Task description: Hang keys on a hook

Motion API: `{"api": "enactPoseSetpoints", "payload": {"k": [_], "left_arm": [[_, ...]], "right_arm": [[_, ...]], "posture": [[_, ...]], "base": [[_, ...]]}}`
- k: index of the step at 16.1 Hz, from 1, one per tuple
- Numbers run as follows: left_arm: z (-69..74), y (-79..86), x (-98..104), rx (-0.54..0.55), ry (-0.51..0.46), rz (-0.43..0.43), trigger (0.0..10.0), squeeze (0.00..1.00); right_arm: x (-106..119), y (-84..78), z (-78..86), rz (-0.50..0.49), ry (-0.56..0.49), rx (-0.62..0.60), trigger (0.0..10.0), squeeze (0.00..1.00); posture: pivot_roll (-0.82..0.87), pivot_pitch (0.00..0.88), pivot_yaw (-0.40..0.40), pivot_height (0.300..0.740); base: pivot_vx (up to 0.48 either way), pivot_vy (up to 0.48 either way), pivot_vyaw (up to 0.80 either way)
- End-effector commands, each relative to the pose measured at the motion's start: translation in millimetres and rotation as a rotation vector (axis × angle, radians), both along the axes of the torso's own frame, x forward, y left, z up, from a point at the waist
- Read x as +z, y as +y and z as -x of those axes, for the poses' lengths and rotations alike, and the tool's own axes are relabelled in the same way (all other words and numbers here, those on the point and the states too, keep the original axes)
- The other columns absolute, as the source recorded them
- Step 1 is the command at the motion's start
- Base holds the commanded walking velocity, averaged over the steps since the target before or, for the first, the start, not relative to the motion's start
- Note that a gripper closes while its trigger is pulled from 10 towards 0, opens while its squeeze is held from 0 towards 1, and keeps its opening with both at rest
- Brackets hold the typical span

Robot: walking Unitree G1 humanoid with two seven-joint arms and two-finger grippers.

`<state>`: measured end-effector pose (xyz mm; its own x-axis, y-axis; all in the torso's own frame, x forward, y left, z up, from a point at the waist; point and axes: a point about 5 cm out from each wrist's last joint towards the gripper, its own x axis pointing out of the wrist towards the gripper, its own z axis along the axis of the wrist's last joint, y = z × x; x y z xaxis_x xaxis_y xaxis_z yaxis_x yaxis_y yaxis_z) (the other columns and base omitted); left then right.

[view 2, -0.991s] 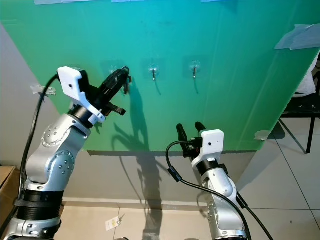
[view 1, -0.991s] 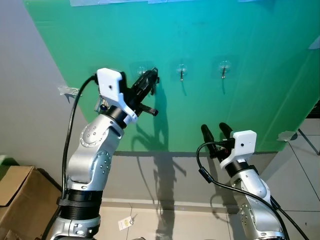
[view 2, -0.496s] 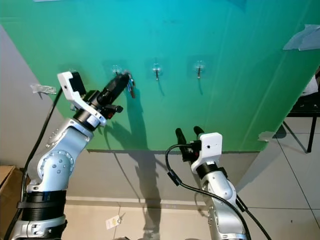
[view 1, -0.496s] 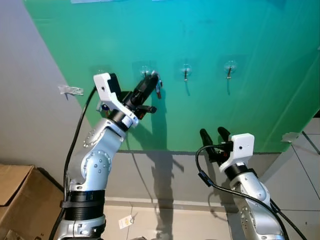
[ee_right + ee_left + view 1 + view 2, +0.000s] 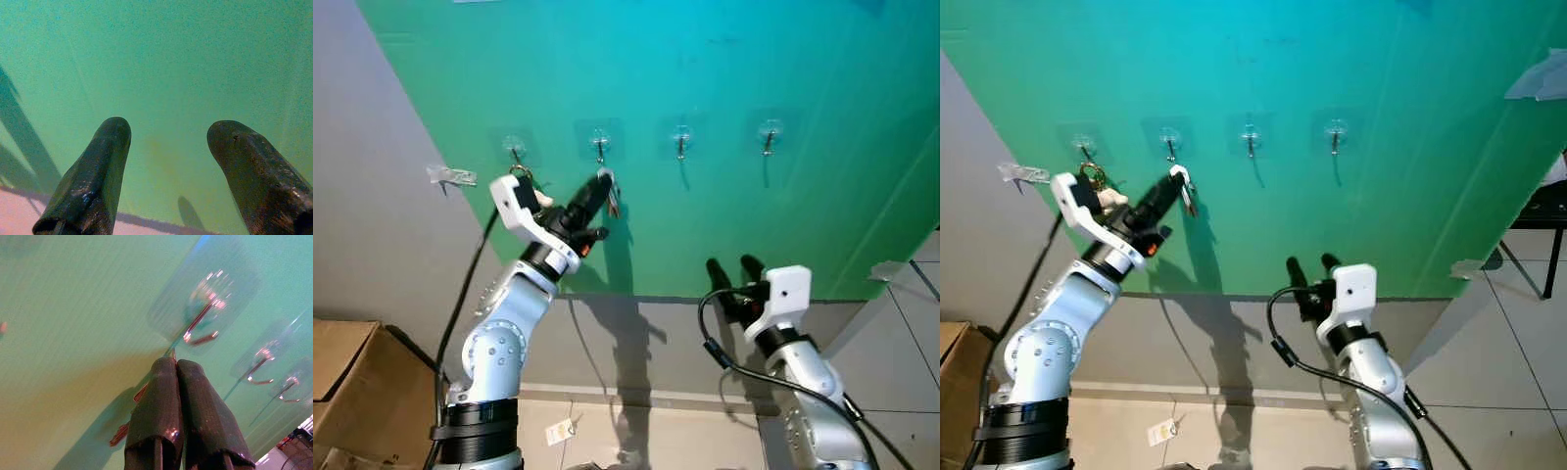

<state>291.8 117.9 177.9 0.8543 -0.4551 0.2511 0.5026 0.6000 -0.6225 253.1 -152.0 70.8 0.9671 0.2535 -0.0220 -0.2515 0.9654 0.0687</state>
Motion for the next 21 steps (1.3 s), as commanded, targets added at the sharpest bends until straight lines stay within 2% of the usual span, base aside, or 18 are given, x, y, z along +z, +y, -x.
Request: {"api": "enactPoseSetpoints", "payload": {"k": [1, 2, 3, 5, 6, 7, 12, 15, 18, 19, 21], "left_arm": [[1.1, 1.5, 10, 0.012, -0.049, -0.049, 0.0, 1.00], [2.0, -0.2, 11, 0.005, -0.077, -0.135, 0.0, 1.00], [1.7, -3.9, 4, 0.009, -0.155, -0.433, 0.0, 1.00], [-1.0, -2.1, -3, 0.025, -0.164, -0.552, 0.0, 1.00], [-2.7, -0.2, -11, 0.030, -0.191, -0.681, 0.0, 1.00], [-3.7, 1.5, -13, 0.037, -0.196, -0.716, 0.0, 1.00], [-10.4, 6.7, -3, 0.088, -0.198, -0.536, 0.0, 1.00], [-10.0, 0.1, 0, 0.038, -0.227, -0.553, 0.0, 1.00], [-16.2, -5.4, -1, -0.021, -0.201, -0.518, 0.0, 1.00], [-16.1, -10.7, -4, -0.084, -0.191, -0.521, 0.0, 1.00], [-15.6, -14.4, -7, -0.114, -0.193, -0.549, 0.0, 1.00]], "right_arm": [[1, 1.6, -2.3, -0.007, -0.012, 0.016, 10.0, 0.00], [1, 1.6, -2.7, -0.008, -0.012, 0.018, 10.0, 0.00], [-1, 0.6, -3.2, -0.010, -0.008, 0.019, 10.0, 0.00], [-3, 0.2, -3.1, -0.009, -0.004, 0.024, 10.0, 0.00], [-4, -0.4, -3.1, -0.007, -0.001, 0.025, 10.0, 0.00], [-5, -0.8, -3.2, -0.006, 0.000, 0.025, 10.0, 0.00], [-7, -2.7, -2.7, -0.002, 0.000, 0.024, 10.0, 0.00], [-7, -1.3, -2.8, -0.002, 0.000, 0.028, 10.0, 0.00], [-7, 1.0, -2.4, -0.004, -0.002, 0.032, 10.0, 0.00], [-6, 1.0, -2.1, -0.006, -0.005, 0.029, 10.0, 0.00], [-5, 1.3, -1.3, -0.007, -0.006, 0.024, 10.0, 0.00]], "posture": [[-0.14, 0.000, 0.114, 0.740], [-0.14, 0.000, 0.114, 0.740], [-0.13, 0.000, 0.113, 0.740], [-0.13, 0.000, 0.112, 0.740], [-0.13, 0.000, 0.109, 0.740], [-0.13, 0.000, 0.109, 0.740], [-0.14, 0.000, 0.111, 0.740], [-0.14, 0.000, 0.115, 0.740], [-0.14, 0.000, 0.118, 0.740], [-0.15, 0.000, 0.125, 0.740], [-0.15, 0.000, 0.129, 0.740]], "base": [[0.000, 0.000, 0.00], [0.000, 0.000, 0.00], [0.000, 0.000, 0.00], [0.000, 0.000, 0.00], [0.000, 0.000, 0.00], [0.000, 0.000, 0.00], [0.000, 0.000, 0.00], [0.000, 0.000, 0.00], [0.000, 0.000, 0.00], [0.000, 0.000, 0.00], [0.000, 0.000, 0.00]]}}
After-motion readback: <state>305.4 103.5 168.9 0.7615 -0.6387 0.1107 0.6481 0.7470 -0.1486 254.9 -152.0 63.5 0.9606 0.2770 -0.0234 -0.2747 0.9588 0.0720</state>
